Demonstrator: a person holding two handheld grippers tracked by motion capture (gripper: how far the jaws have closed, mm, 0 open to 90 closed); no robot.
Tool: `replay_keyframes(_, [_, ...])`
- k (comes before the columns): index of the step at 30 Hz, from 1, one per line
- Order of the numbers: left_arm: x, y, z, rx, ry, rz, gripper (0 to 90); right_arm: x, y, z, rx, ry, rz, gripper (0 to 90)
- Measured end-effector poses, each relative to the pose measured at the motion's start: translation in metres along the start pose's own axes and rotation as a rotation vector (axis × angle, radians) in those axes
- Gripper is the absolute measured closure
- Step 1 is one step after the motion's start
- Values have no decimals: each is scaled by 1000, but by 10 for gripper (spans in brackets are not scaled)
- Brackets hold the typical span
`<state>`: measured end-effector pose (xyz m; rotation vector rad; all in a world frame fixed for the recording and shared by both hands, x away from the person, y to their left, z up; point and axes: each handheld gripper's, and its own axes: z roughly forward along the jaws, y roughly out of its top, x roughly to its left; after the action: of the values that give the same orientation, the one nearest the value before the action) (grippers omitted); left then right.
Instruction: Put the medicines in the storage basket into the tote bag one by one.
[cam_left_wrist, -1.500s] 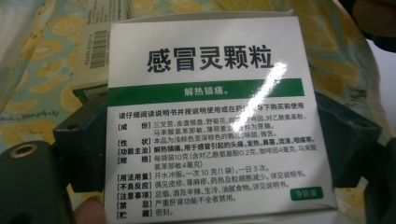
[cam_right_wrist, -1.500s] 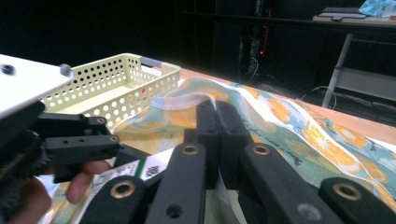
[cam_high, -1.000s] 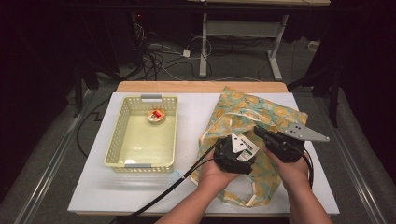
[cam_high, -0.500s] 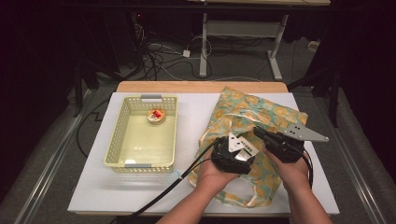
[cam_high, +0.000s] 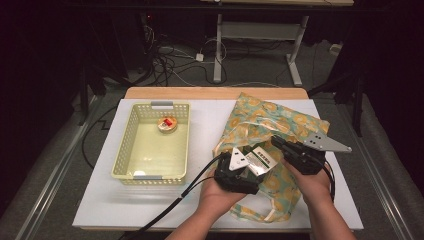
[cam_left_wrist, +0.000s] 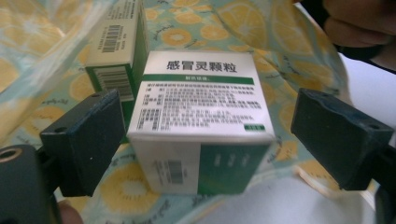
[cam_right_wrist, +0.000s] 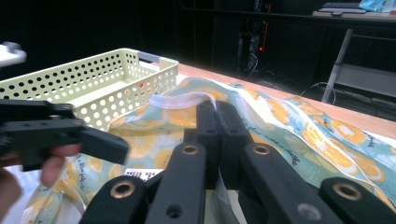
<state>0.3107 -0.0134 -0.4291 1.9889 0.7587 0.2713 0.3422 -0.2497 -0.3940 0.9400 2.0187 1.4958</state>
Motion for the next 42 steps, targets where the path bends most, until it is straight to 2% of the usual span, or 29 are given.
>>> replay_keyframes(3, [0,-7,-14,-21,-9,9,103,0,0,1,-1,2,-5,900])
replay_keyframes(7, [0,-20,-25,-16,-34,-6,180,1,-1,2,5,0,-1,900])
replay_keyframes(10, [-1,-30,-24,-5,-56,-9,368,1,-1,2,5,-2,0,900])
replay_keyframes(13, [0,-35,-15,36,-80,-19,669,1,0,1,2,2,-2,900])
replay_keyframes(14, [0,-35,-12,44,-82,-24,752,2,0,0,-1,1,-6,900])
replay_keyframes(16, [0,-34,-6,50,-58,-21,876,2,1,0,-2,4,-6,900])
replay_keyframes(18, [2,-32,1,54,-40,-29,880,3,1,0,-3,6,-7,900])
replay_keyframes(31, [2,-6,44,54,53,-2,881,3,2,-1,-8,8,-9,900])
replay_keyframes(37, [6,0,67,56,83,-24,880,-2,1,-3,-14,2,4,900])
replay_keyframes(42, [11,5,87,79,102,-27,880,-6,1,-4,-18,-4,13,900])
